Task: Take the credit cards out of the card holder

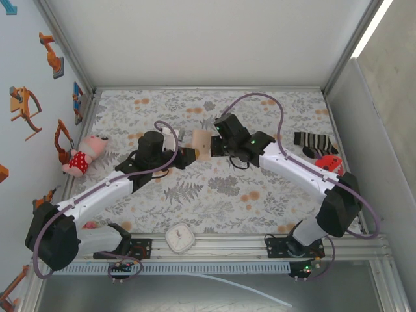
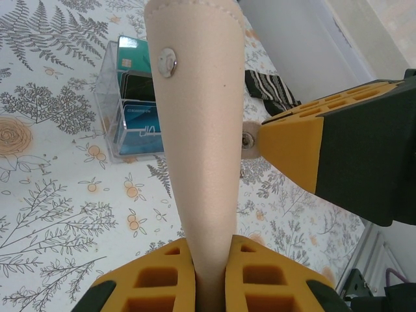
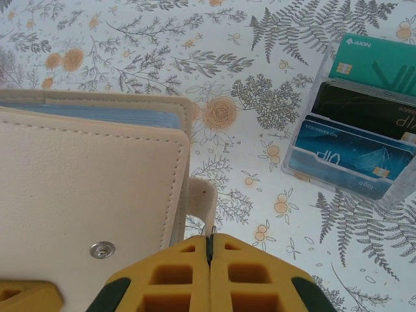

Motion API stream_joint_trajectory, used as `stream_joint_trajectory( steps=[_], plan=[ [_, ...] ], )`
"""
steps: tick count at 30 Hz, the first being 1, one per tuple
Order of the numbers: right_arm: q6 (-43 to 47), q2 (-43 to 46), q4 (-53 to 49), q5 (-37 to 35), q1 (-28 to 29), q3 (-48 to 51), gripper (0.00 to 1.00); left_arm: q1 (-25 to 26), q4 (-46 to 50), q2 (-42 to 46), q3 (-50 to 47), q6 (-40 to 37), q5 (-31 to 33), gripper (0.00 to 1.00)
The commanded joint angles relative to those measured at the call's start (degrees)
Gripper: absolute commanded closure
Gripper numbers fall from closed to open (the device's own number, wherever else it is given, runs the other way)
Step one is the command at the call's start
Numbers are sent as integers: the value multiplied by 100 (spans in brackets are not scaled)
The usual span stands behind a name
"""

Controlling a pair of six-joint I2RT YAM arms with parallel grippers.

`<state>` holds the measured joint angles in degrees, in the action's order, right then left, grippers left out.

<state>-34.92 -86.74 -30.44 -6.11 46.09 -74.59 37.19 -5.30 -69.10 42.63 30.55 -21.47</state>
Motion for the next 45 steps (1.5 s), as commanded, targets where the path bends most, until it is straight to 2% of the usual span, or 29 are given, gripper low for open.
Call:
stream_joint_trajectory(
  steps=[1, 2, 8, 14, 18, 23, 29, 39, 45],
  plan=[
    [124, 322, -49, -84, -71, 105, 91, 1, -27, 185, 165, -189, -50, 100],
    [149, 388, -44, -68, -120, 142, 83, -1, 26, 195, 190, -227, -41, 100],
    [387, 1001, 391, 353, -386, 593, 53, -25, 267, 370, 235, -395, 73, 100],
    [577, 1625, 1333, 1114, -564, 1300, 28, -210, 315, 574, 239, -394, -127, 100],
    [511, 1899, 2191, 1904, -772, 1831, 18, -356, 310, 767, 246, -398, -459, 100],
    [150, 1916, 3176, 3152, -1184, 2308, 17, -475, 252, 1089, 254, -400, -902, 100],
    [3, 1849, 4093, 4096, -1321, 2592, 20, -498, 63, 1413, 185, -370, -1199, 100],
    [-68, 1861, 4683, 4647, -1321, 2705, 34, -522, -953, 1494, -78, -7, -1973, 100],
    [-67, 1879, 4866, 4860, -1322, 2700, 50, -564, -1447, 1357, -108, 240, -2382, 100]
  ],
)
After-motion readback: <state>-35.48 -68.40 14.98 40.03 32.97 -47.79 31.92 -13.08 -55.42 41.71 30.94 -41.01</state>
